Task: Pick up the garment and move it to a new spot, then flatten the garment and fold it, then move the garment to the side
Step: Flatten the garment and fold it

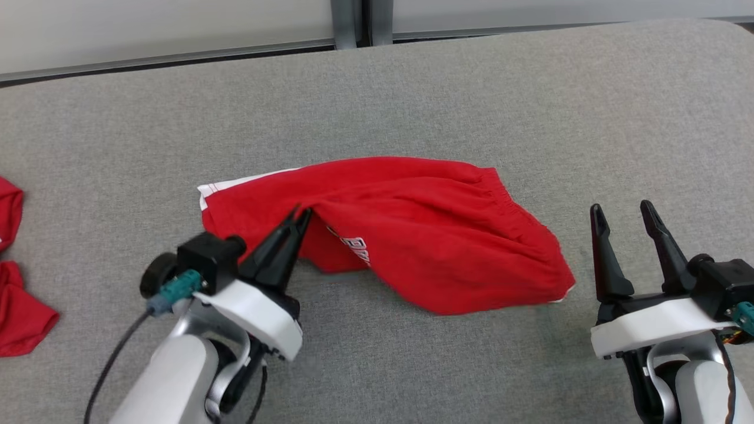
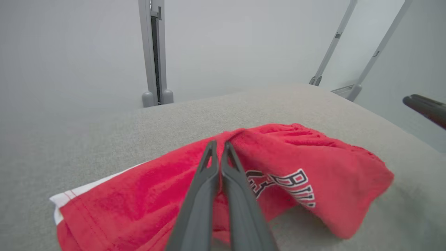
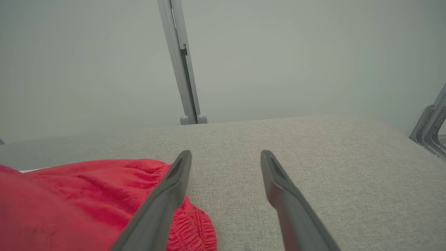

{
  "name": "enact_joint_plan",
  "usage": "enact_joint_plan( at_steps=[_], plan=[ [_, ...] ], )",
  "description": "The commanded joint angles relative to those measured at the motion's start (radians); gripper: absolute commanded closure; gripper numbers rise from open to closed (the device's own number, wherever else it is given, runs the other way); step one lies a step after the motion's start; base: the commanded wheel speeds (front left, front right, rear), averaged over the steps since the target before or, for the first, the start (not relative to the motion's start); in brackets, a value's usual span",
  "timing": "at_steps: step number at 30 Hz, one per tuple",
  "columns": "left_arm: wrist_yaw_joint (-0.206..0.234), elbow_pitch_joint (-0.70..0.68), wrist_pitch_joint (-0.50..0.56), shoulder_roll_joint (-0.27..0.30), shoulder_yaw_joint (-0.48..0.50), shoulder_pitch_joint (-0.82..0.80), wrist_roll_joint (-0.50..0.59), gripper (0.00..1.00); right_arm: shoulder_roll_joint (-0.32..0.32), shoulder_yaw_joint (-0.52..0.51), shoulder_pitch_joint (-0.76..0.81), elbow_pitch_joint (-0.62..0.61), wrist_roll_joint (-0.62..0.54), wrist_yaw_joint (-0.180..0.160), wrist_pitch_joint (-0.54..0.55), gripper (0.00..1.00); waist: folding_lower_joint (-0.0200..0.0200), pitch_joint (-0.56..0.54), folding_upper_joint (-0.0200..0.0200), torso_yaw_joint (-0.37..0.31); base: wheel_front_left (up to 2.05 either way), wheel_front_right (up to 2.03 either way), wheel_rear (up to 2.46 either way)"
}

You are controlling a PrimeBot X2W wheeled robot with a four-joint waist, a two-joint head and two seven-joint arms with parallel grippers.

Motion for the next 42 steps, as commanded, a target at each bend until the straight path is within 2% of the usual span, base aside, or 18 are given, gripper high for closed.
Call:
enact_joint_plan(
  at_steps=[1,7,14,15,16,21,27,35,38,42],
  plan=[
    [0.010,-0.003,0.005,0.010,0.021,-0.044,-0.009,1.00,-0.002,-0.003,-0.015,-0.002,0.006,0.000,-0.010,0.00,0.0000,0.025,0.0000,-0.012,0.00,0.00,0.00],
    [0.019,0.066,0.021,0.016,0.073,-0.165,-0.030,1.00,-0.002,0.005,-0.043,0.007,0.017,0.000,-0.025,0.00,0.0000,0.076,0.0000,-0.040,0.00,0.00,0.00],
    [0.003,0.289,0.038,0.011,0.105,-0.319,-0.061,1.00,-0.002,0.026,-0.073,0.039,0.035,0.000,-0.054,0.00,0.0000,0.121,0.0000,-0.080,0.00,0.00,0.00],
    [0.000,0.320,0.034,0.009,0.103,-0.331,-0.063,0.70,-0.002,0.026,-0.076,0.044,0.037,0.000,-0.056,0.00,0.0000,0.124,0.0000,-0.082,0.00,0.00,0.00],
    [-0.001,0.343,0.019,0.010,0.104,-0.346,-0.058,0.02,-0.002,0.026,-0.078,0.050,0.039,0.000,-0.061,0.00,0.0000,0.125,0.0000,-0.084,0.00,0.00,0.00],
    [-0.001,0.412,-0.094,-0.004,0.106,-0.355,-0.043,0.00,-0.002,0.018,-0.077,0.063,0.033,0.000,-0.071,0.00,0.0000,0.115,0.0000,-0.080,0.00,0.00,0.00],
    [0.049,0.394,-0.226,-0.017,0.128,-0.288,-0.017,0.00,-0.002,0.002,-0.064,0.059,0.011,0.000,-0.063,0.00,0.0000,0.072,0.0000,-0.044,0.00,0.00,0.00],
    [0.127,0.193,-0.255,-0.014,0.221,-0.116,0.032,0.00,-0.002,-0.005,-0.037,0.032,-0.022,0.000,-0.034,0.00,0.0000,-0.001,0.0000,0.004,0.00,0.00,0.00],
    [0.148,0.092,-0.255,-0.012,0.258,-0.008,0.065,0.00,-0.002,-0.002,-0.017,0.016,-0.036,0.000,-0.016,0.00,0.0000,-0.036,0.0000,0.020,0.00,0.00,0.00],
    [0.161,0.040,-0.256,-0.004,0.268,0.078,0.079,0.00,-0.002,0.008,0.006,0.003,-0.043,0.000,0.003,0.00,0.0000,-0.065,0.0000,0.029,0.00,0.00,0.00]
  ],
)
